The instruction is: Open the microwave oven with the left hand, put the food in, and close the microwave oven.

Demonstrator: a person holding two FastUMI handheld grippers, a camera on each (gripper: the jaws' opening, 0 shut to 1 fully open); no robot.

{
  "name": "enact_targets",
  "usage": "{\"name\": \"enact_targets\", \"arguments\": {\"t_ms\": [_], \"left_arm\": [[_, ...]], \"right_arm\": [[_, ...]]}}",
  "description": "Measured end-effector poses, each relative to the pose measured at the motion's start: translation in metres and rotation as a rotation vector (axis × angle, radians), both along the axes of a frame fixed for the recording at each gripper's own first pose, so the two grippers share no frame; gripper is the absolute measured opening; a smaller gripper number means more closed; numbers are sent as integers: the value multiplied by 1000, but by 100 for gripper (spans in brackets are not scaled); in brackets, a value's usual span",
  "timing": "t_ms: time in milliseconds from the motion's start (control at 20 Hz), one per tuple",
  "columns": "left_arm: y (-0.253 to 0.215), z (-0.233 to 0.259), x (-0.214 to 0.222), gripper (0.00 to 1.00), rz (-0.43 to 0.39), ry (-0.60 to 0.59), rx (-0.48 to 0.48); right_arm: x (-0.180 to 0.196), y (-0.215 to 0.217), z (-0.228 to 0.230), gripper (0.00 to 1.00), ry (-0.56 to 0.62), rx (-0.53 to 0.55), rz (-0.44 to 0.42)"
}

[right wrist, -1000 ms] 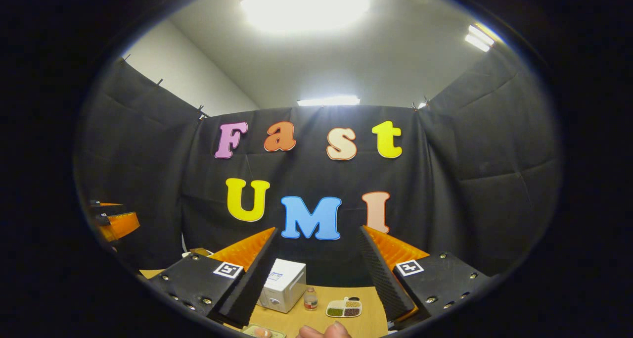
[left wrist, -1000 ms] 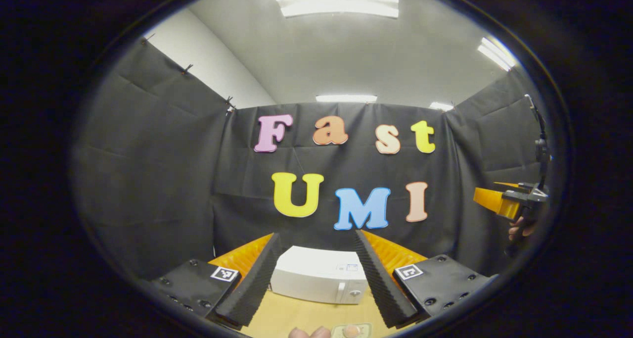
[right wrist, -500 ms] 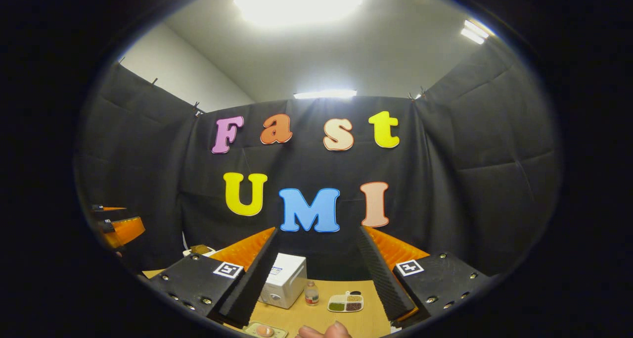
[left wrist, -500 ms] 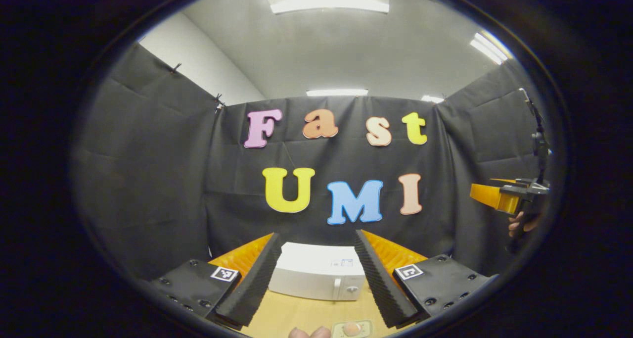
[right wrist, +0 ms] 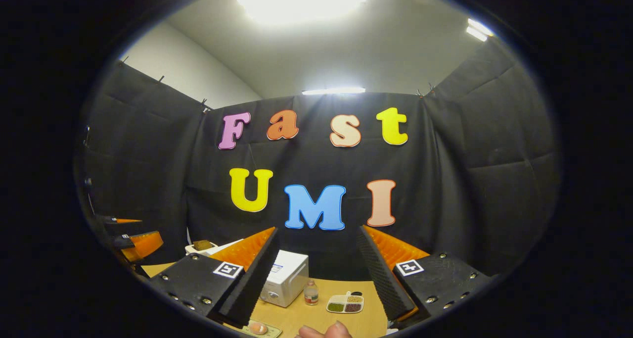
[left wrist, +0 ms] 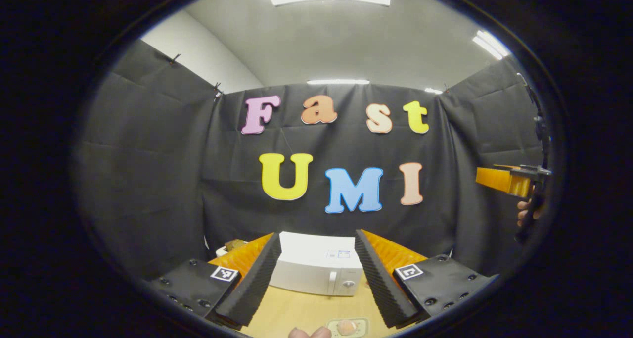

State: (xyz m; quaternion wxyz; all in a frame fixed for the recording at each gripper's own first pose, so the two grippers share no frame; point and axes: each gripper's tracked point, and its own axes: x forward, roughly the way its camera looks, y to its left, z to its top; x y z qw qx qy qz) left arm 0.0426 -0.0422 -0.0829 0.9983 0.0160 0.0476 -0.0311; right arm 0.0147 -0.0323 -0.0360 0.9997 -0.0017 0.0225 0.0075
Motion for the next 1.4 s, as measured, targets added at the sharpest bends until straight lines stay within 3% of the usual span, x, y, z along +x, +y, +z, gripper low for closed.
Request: {"name": "enact_targets", "arguments": {"t_ms": [150,400,600,850,1000,1150,1400], "left_arm": [[-15,-56,20,99,-59,61,-16],[-20,-158,81,99,-124,174,-93],[-24,-236,126,99,-176,255,-67],[-35,-298,169,99,-243,320,-63],[-41,-361,190,99,-245,424,-33],[-49,-386,210,100,-251,440,-44],[-52,-427,227,88,-246,507,-55]], "right_arm": [[7,-2,-20,96,69,9,-19],[30,-11,-26,96,87,-85,-125],[40,-14,-42,96,127,-163,-197],[50,-12,-59,96,184,-203,-249],[52,-9,-70,96,226,-224,-264],[49,-11,-76,95,249,-255,-276],[44,-16,-84,96,279,-265,-300]]}}
